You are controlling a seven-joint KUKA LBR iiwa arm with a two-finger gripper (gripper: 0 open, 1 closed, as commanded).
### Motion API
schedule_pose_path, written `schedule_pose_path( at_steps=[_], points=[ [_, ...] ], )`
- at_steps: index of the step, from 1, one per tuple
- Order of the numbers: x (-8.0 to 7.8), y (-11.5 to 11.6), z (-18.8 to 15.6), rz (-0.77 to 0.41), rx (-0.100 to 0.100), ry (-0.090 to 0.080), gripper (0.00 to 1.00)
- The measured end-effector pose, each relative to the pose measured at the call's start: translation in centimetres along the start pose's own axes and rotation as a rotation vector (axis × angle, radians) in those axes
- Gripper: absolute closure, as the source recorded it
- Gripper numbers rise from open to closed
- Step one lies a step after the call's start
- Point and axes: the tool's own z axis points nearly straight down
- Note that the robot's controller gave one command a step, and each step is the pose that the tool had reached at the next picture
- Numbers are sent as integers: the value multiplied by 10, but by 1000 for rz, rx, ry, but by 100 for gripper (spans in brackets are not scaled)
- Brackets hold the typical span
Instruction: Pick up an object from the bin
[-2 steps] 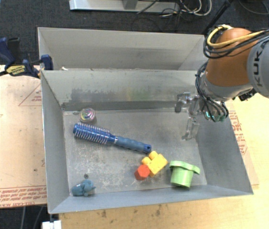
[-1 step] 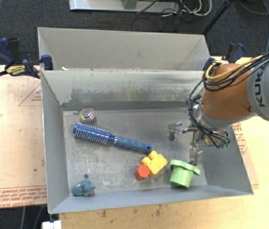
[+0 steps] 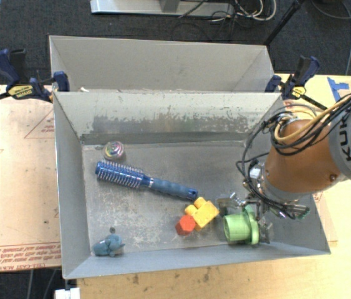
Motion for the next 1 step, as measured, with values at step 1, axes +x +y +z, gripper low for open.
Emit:
schedule_pose_path(
  at_steps=[1],
  points=[
    [-2, -2, -2, -3, 7, -7, 100]
  ],
)
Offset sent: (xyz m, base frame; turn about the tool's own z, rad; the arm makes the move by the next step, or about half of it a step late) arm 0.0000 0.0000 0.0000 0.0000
